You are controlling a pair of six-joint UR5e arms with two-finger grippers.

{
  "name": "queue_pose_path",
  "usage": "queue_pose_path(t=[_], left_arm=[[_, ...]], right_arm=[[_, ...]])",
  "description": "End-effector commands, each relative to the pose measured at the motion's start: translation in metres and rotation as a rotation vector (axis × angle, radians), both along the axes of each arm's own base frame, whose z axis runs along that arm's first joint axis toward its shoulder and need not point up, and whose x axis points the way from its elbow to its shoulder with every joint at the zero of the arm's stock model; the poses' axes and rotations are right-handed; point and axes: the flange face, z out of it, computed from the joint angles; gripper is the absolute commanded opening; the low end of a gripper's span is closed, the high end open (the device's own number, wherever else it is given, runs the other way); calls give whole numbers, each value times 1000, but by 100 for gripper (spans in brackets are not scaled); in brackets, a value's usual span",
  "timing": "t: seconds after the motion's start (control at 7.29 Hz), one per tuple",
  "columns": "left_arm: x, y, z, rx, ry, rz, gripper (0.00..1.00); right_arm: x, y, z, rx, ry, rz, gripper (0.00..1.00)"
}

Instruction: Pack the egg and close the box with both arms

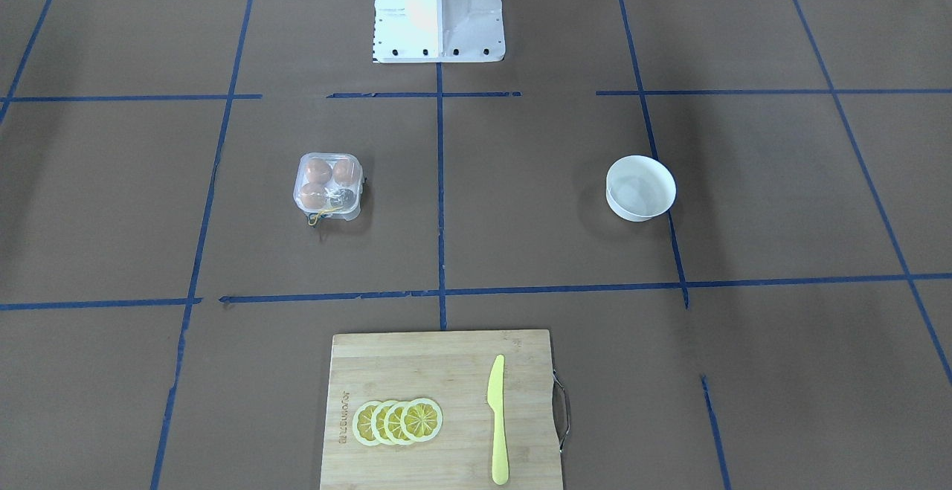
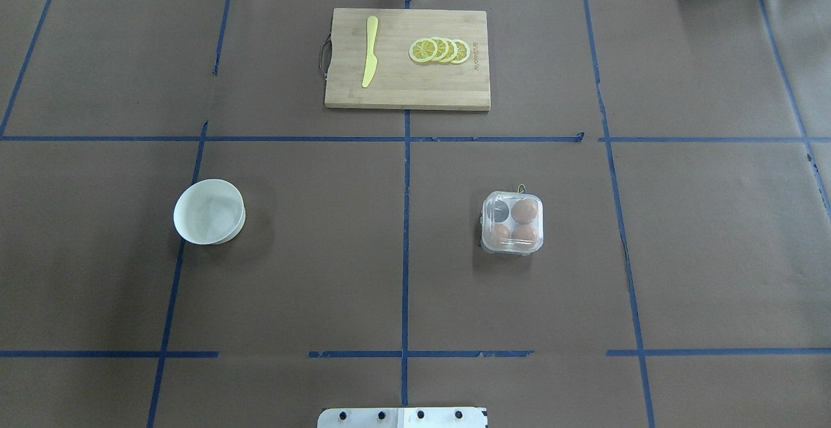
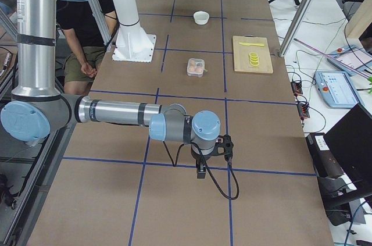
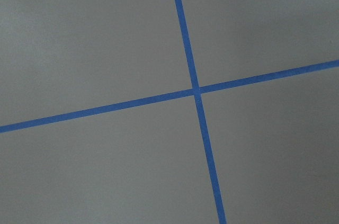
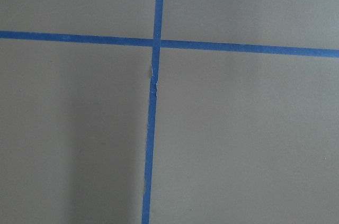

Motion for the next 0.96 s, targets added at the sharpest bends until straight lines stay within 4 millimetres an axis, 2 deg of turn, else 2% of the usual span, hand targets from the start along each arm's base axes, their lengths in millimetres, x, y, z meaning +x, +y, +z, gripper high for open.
queue_pose_path(t=[0.0, 0.27, 0.82], left_arm=[[0, -1, -5, -48, 8, -63, 100], [0, -3, -9, -76, 18, -125, 100], [0, -4, -10, -69, 19, -127, 100]], right_arm=[[0, -1, -1, 1, 2, 1, 100], [0, -1, -1, 0, 3, 2, 100], [0, -1, -2, 2, 3, 3, 100]])
